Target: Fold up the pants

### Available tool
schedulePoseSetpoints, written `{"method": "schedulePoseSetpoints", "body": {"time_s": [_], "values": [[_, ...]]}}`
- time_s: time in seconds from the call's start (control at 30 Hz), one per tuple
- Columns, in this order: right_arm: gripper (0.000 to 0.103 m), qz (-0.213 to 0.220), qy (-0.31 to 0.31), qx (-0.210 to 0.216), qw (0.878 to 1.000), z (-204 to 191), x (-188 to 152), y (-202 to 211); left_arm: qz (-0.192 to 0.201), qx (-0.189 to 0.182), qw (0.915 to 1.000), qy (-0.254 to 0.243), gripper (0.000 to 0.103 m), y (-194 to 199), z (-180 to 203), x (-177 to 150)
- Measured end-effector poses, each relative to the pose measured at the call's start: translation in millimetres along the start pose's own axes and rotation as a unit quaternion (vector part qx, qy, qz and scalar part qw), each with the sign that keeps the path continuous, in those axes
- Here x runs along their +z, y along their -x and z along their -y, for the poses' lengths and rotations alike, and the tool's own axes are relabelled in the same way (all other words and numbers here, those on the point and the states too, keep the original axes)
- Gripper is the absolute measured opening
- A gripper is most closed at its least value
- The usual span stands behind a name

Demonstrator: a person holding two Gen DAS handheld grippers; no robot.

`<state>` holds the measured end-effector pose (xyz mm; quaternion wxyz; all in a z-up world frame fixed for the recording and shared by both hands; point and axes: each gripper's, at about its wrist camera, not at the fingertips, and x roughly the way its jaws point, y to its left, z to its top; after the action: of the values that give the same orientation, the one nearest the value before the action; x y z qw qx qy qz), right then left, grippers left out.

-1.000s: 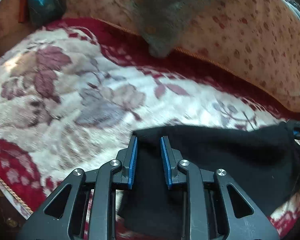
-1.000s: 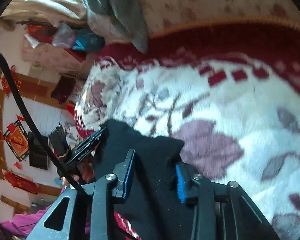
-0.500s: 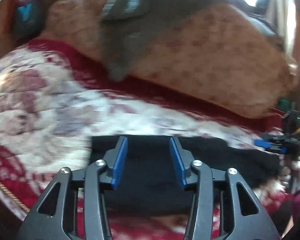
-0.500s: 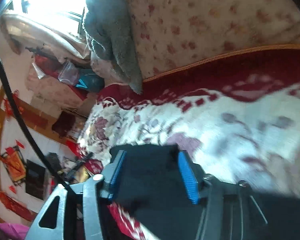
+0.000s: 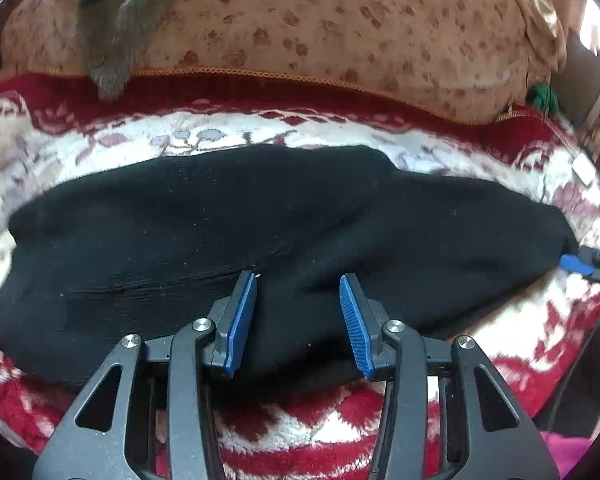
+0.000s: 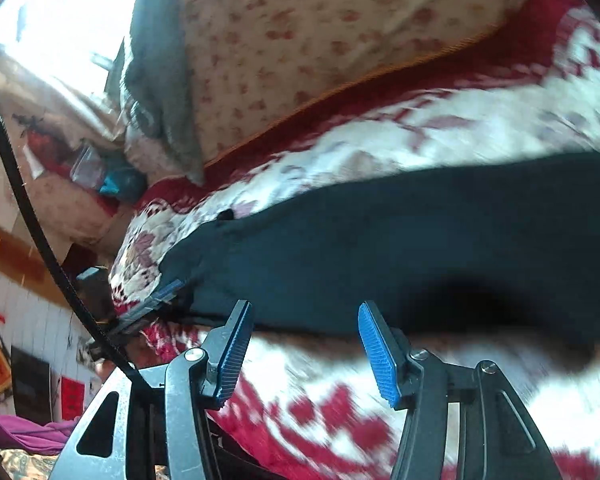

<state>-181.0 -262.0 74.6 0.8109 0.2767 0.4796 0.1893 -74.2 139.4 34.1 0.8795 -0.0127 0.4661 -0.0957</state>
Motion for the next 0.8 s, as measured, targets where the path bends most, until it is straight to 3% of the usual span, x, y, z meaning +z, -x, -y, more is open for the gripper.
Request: {"method": "schedulePoseSetpoints", "body": {"time_s": [0.17,0.5,0.63,0.8], "values": [[0.053,0.020,-0.029,-0.053,0.998,35,-14,28,0.005,-0.028,0.9996,-0.006,0.043,11,14,15],[0.057,0.066,-0.093,-0.047,0.992,67,-23,55,0.011,-0.038,0.9981,-0.048,0.043,-2,85,60],[0.065,0.080,-0.115,-0.032,0.990,75,-24,59,0.008,-0.051,0.9964,-0.068,0.043,-13,117,73],[0.065,0.099,-0.152,-0.004,0.983,89,-25,65,0.011,-0.071,0.9925,-0.099,0.043,-22,155,84]]}}
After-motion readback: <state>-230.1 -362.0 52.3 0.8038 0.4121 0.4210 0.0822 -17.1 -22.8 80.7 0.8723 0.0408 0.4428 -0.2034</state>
